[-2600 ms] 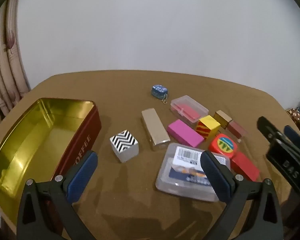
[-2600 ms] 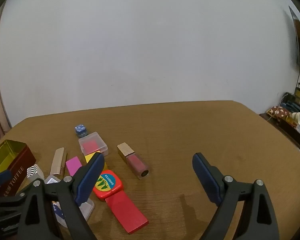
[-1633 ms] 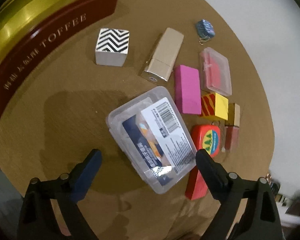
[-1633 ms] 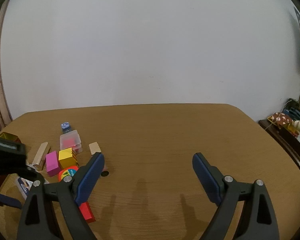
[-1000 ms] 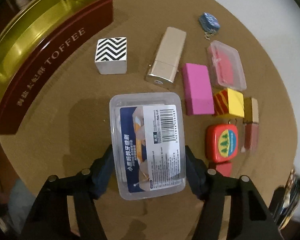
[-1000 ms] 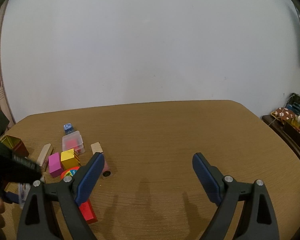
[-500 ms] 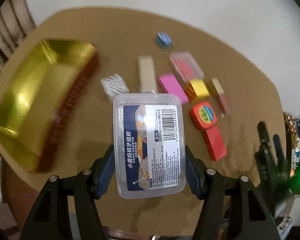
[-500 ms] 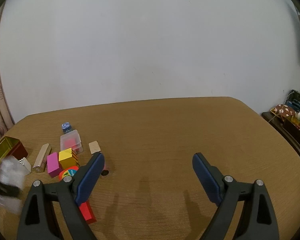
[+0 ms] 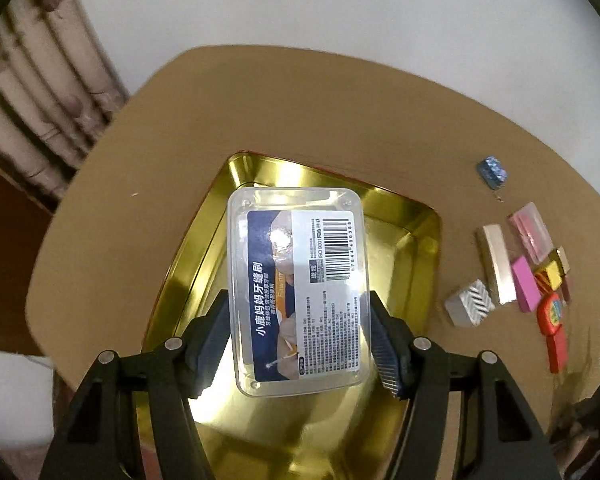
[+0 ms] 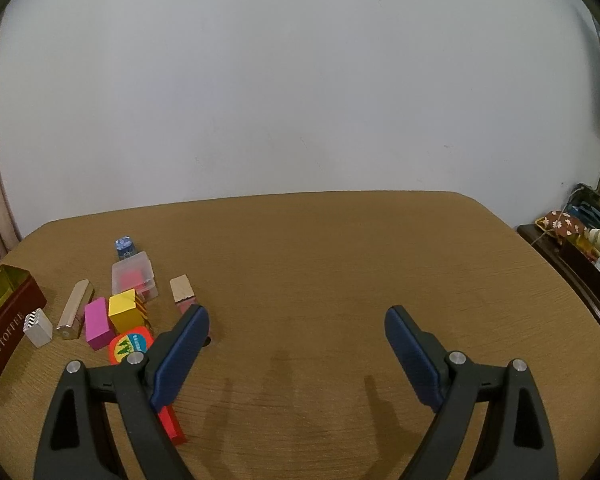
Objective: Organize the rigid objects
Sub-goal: 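Carry the plastic box over the tin and release it with the left gripper, then grasp the red block with the right gripper and lift it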
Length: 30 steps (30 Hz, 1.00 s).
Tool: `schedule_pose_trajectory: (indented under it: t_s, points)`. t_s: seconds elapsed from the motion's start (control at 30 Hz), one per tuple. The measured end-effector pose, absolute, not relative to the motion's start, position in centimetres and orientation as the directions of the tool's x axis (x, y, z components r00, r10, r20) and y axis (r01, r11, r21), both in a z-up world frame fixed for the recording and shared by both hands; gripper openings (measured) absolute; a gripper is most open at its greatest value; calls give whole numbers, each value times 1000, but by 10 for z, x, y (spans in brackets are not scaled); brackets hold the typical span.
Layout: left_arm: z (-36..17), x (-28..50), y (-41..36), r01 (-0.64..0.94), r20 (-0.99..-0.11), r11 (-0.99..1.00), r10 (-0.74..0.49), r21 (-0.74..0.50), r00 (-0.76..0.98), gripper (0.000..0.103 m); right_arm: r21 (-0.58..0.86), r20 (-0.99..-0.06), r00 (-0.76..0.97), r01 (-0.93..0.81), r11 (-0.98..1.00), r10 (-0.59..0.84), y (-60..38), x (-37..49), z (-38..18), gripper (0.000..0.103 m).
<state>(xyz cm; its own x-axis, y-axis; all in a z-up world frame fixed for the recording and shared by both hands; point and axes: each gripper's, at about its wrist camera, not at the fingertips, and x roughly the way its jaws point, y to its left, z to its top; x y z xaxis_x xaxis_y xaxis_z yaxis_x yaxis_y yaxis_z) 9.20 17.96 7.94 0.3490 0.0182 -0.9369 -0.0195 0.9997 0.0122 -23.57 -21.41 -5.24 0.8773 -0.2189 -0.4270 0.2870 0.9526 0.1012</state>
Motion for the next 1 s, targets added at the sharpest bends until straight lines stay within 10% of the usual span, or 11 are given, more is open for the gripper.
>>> schedule_pose_trajectory:
  t_s: [0.73,1.0]
  points:
    - [72,62,145,48,-891,980,154,193,426,64,94,-445,868,289,953,-220,-212,-230,-57,92]
    - [125,-76,140,-66,-773,997,80,50,629,100,14,-542,840,19,1000,-8,-168,-243,-41,92]
